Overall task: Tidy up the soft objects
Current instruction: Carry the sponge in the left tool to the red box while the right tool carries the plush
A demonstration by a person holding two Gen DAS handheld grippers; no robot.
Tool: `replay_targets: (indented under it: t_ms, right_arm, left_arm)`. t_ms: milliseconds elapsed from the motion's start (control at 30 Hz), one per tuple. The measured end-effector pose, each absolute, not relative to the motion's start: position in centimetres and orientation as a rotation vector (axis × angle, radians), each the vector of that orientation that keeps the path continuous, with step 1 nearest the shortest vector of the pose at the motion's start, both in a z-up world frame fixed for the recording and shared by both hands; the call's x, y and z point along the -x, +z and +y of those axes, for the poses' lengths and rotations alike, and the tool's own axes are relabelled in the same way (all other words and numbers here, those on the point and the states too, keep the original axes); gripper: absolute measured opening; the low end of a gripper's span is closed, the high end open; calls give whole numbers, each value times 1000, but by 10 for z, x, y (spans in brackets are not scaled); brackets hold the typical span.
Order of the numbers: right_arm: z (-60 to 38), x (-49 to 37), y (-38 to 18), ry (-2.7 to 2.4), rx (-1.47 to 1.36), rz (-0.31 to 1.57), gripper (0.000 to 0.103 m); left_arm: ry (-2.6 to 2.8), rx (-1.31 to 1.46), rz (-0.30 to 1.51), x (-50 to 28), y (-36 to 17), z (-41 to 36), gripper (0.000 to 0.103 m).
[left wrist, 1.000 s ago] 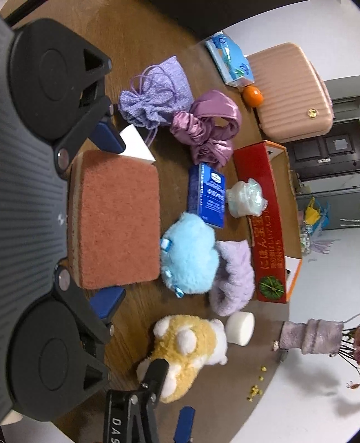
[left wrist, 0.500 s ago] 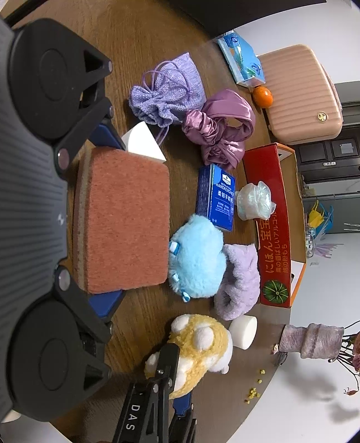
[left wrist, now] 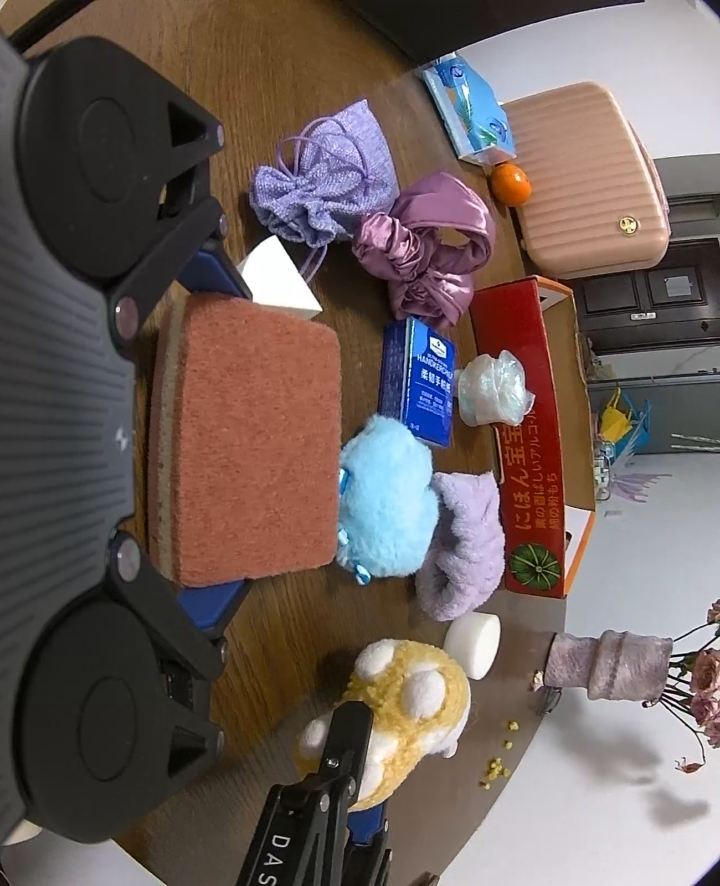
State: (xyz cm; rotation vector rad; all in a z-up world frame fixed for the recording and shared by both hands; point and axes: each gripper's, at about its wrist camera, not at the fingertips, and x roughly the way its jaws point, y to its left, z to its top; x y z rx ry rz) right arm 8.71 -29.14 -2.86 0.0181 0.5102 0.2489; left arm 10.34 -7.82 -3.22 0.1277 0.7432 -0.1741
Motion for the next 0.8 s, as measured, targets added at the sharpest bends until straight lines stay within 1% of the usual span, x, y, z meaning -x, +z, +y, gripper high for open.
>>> replay_targets:
  t_ms: [333, 800]
  right_arm:
    - [-289, -80, -20, 236, -9, 480, 45]
    - [-282, -80, -3, 225, 21, 432, 45]
  left_arm:
    - [-169, -123, 705, -95, -22, -73, 99]
    - [-152, -110, 608, -95, 6, -63, 99]
